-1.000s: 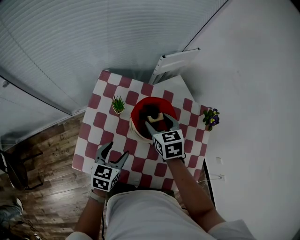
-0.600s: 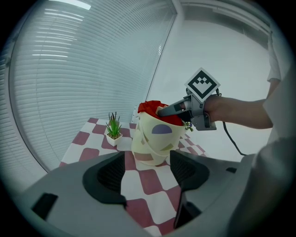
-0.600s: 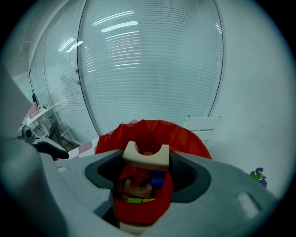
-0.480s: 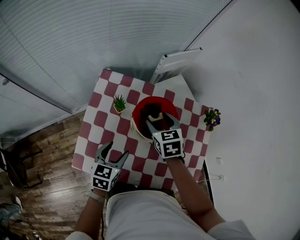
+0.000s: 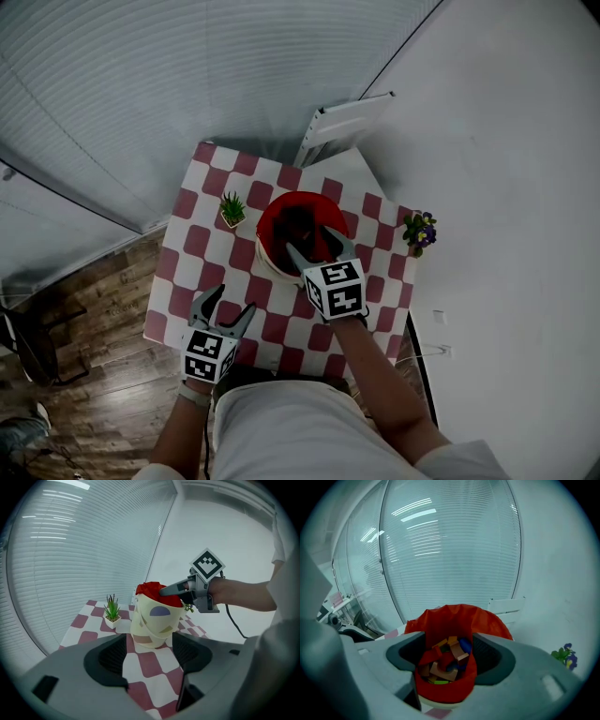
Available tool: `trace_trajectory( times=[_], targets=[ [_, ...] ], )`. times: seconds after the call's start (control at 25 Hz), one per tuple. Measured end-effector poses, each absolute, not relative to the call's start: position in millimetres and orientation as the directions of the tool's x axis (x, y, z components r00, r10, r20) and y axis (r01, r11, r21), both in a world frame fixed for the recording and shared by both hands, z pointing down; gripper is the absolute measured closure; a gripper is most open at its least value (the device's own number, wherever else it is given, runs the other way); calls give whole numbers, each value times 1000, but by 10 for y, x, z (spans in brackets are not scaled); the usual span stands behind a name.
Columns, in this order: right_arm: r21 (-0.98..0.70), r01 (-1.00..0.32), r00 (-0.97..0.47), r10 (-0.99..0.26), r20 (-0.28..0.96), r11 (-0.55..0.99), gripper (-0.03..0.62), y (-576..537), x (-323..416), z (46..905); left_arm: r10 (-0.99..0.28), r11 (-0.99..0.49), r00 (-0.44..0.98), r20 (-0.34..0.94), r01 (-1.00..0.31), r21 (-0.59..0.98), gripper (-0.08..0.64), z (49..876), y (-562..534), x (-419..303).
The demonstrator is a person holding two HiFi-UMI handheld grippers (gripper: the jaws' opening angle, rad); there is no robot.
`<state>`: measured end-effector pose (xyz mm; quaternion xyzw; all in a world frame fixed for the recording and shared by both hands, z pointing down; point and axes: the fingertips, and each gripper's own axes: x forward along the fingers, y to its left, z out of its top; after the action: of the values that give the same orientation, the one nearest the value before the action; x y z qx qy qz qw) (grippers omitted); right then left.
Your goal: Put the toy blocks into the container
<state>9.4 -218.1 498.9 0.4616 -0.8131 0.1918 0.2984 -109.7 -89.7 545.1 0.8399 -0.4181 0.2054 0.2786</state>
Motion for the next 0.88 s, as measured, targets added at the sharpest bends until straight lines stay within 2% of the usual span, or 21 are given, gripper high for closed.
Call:
trace_trajectory(
  times=[0.44, 0.88],
  targets=[
    [-133, -878, -454, -716, 530, 459, 291, -1802, 425, 4588, -592, -571, 605, 533, -781, 253, 267, 5121, -1052, -882],
    [-169, -904, -426, -800, 423, 393, 291, -1324, 927, 4189, -573, -668, 663, 481, -718, 194, 267, 4701, -1101, -515]
  ],
)
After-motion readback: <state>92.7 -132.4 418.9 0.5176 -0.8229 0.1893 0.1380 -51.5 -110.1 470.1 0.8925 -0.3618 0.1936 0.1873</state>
